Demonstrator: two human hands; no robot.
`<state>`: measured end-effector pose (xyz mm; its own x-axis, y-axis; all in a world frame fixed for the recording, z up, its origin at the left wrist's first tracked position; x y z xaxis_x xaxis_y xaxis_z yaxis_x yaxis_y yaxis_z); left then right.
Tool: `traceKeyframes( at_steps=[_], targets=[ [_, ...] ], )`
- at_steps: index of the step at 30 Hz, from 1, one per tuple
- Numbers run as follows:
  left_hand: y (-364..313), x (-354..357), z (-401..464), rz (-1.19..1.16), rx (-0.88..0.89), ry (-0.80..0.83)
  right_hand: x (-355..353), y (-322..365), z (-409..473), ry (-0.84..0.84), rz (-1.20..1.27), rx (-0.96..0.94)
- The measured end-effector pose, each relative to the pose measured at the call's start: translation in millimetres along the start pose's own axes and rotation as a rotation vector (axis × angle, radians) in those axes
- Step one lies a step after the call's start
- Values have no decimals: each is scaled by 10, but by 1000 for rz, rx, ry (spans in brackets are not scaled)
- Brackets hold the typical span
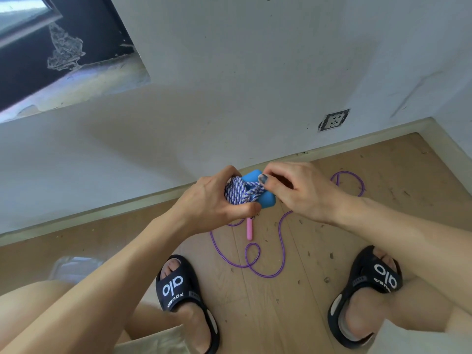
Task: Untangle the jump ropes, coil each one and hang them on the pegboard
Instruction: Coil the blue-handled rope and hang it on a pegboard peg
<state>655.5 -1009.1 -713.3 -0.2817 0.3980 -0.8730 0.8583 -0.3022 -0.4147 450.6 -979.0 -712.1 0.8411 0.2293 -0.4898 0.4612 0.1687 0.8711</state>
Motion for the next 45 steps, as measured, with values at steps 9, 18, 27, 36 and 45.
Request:
traceKeyframes(
  at_steps=[9,18,27,36,45],
  targets=[
    [58,-64,-5,-51,39,60,-71,63,-8,157,400,177],
    [38,4,-47,-291,77,246,1,43,-87,92,32,-41],
    [-42,31,-68,-529,70,354,-179,96,28,129,493,219],
    [-67,80,-42,-605,21,366,-78,244,26,-172,673,266],
    [-143,102,21,-666,42,341,-127,289,182,-347,760,415]
  ],
)
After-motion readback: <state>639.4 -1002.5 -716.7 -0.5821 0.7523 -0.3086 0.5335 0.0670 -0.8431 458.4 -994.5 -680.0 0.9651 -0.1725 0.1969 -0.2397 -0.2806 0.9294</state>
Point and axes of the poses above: each hand's wrist, its own z-axis towards the middle knuckle, its own x-axis out of the palm, y = z × x, the point moved 1 cm from there along z, towards the middle knuckle, and after that the axes turned 13 degrees about z, right-handed, at the moved point
